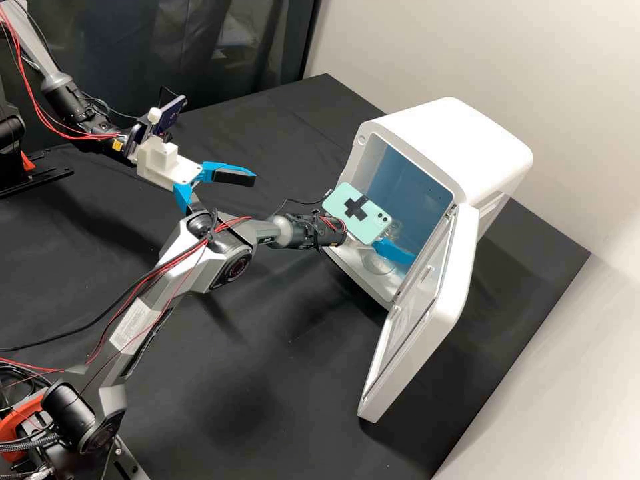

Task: Take the flask out of the incubator

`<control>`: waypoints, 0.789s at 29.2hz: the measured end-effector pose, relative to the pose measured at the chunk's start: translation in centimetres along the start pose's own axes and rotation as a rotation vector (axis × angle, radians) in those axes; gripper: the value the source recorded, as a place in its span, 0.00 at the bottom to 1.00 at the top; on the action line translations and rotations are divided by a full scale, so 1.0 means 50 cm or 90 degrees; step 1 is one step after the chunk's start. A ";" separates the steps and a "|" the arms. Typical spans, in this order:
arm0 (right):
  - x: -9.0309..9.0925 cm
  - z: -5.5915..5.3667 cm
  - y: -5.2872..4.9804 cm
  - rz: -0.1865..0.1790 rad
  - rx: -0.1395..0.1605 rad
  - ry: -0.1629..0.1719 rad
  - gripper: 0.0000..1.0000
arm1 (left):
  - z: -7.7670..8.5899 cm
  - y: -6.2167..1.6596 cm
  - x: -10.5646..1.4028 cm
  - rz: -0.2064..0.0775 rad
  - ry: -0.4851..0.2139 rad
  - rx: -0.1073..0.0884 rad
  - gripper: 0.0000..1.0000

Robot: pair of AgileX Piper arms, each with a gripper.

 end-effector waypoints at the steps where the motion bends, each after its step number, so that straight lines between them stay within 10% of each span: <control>1: 0.000 0.000 0.000 0.000 0.003 0.000 0.00 | 0.000 0.000 0.000 0.000 0.000 0.000 1.00; 23: -0.001 0.005 -0.006 0.000 0.003 0.005 0.00 | 0.000 0.000 0.000 0.000 0.000 0.000 1.00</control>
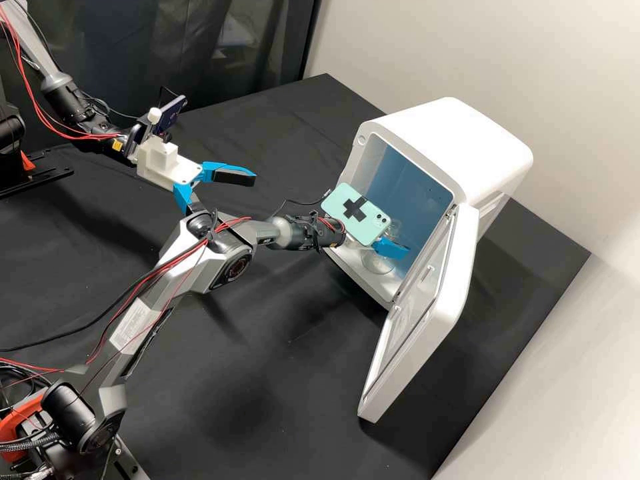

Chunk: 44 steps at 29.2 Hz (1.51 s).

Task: Take the flask out of the incubator

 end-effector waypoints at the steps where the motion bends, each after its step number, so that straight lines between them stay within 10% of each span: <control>1: 0.000 0.000 0.000 0.000 -0.002 0.000 0.00 | 0.000 0.000 0.000 0.000 0.000 0.000 1.00; 31: -0.004 0.007 -0.005 0.004 0.009 0.003 0.00 | 0.000 0.000 0.000 0.000 0.000 0.000 1.00; 44: -0.097 0.041 -0.006 -0.001 0.033 0.029 0.00 | 0.000 0.000 0.000 0.000 -0.001 0.001 1.00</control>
